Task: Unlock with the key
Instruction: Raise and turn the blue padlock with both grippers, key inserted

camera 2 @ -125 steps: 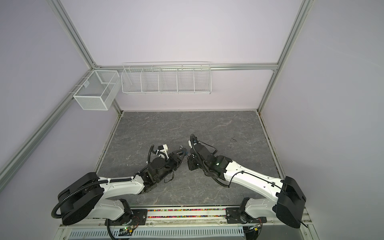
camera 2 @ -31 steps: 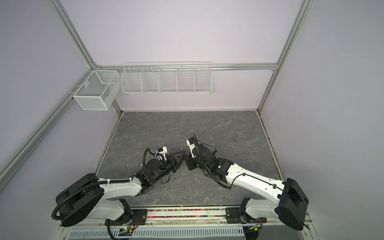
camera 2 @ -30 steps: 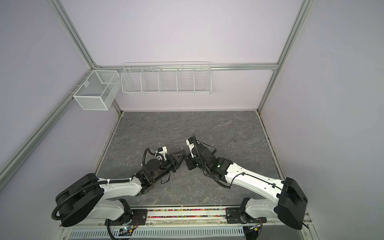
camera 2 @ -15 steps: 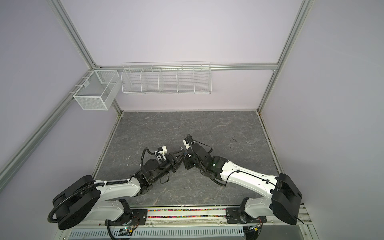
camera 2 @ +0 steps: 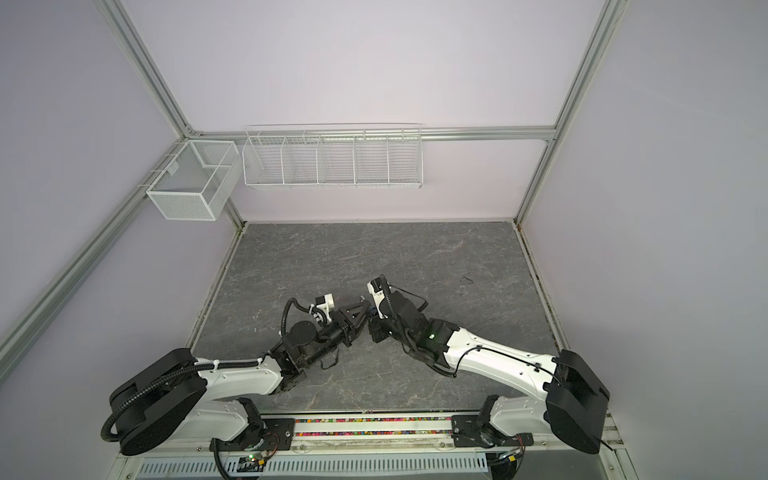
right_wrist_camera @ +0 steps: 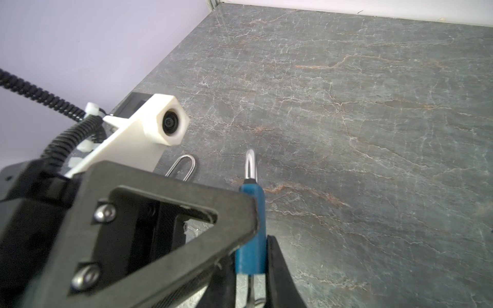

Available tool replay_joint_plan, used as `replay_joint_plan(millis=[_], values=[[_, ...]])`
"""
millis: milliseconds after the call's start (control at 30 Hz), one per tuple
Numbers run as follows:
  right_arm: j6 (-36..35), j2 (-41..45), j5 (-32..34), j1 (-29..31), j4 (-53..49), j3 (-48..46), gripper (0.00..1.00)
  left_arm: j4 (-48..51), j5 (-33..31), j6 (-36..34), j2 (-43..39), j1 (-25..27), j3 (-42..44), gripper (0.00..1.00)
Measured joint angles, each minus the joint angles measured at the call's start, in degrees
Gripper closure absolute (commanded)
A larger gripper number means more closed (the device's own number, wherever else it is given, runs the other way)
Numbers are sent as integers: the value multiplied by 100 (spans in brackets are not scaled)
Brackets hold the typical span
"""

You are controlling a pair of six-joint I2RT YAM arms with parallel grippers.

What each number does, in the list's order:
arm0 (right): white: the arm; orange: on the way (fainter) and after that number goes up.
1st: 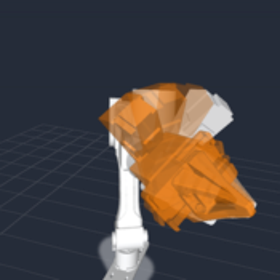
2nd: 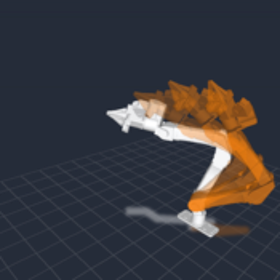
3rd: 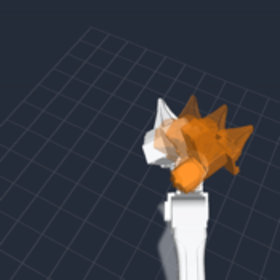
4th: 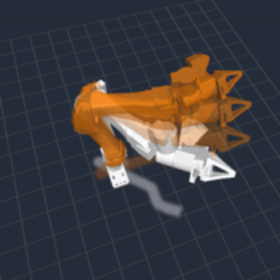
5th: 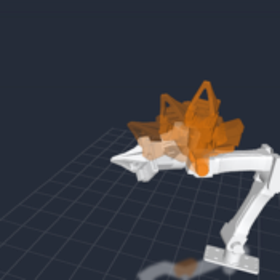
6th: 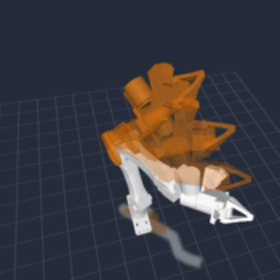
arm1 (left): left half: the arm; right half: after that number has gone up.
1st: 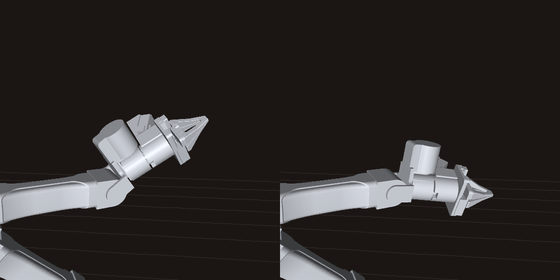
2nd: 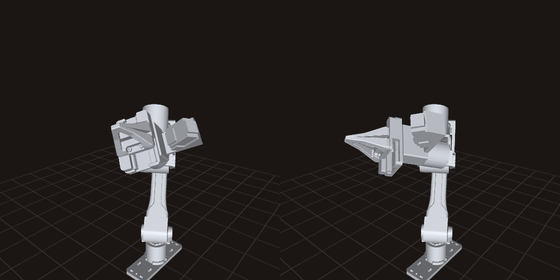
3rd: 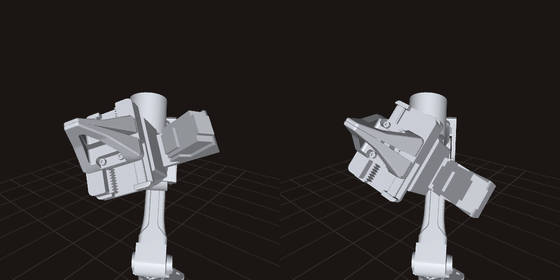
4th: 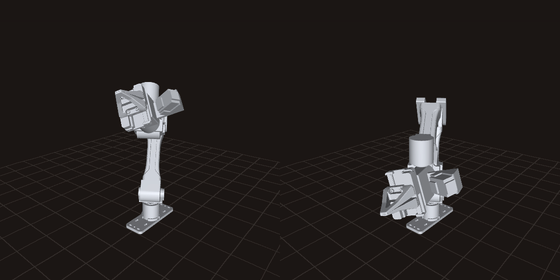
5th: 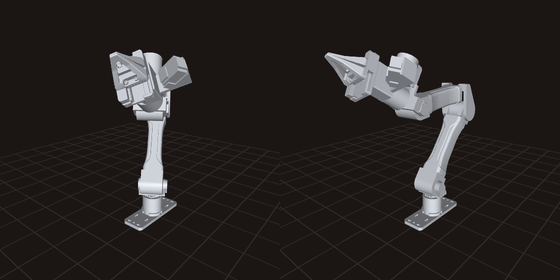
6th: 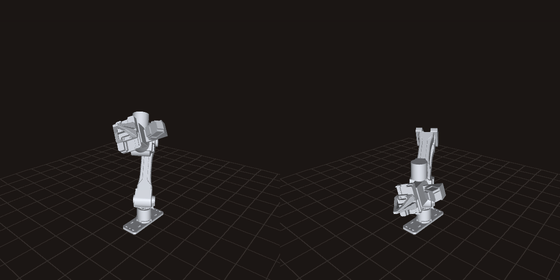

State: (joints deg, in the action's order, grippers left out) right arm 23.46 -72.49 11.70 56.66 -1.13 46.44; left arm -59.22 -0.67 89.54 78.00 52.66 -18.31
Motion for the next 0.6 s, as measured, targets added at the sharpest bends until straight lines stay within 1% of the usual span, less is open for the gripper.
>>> replay_joint_plan(millis=[33, 133, 200, 300, 433, 600], values=[[52, 98, -61, -26, 42, -76, 93, -125, 0, -96, 22, -42, 37, 43], [352, 487, -337, -267, 238, -337, 93, -417, 48, -459, 44, -297, 125, 33], [601, 750, -570, -518, 415, -501, 93, -719, 39, -774, 44, -431, 251, 30], [949, 1003, -933, -857, 586, -601, 94, -1270, 70, -1390, 44, -479, 492, 33], [1368, 1056, -1552, -1128, 1121, -614, 94, -1641, 343, -2297, -39, -483, 507, 37], [1814, 1008, -2208, -1309, 1974, -678, 94, -1770, 599, -3265, -595, -483, 463, 43]])
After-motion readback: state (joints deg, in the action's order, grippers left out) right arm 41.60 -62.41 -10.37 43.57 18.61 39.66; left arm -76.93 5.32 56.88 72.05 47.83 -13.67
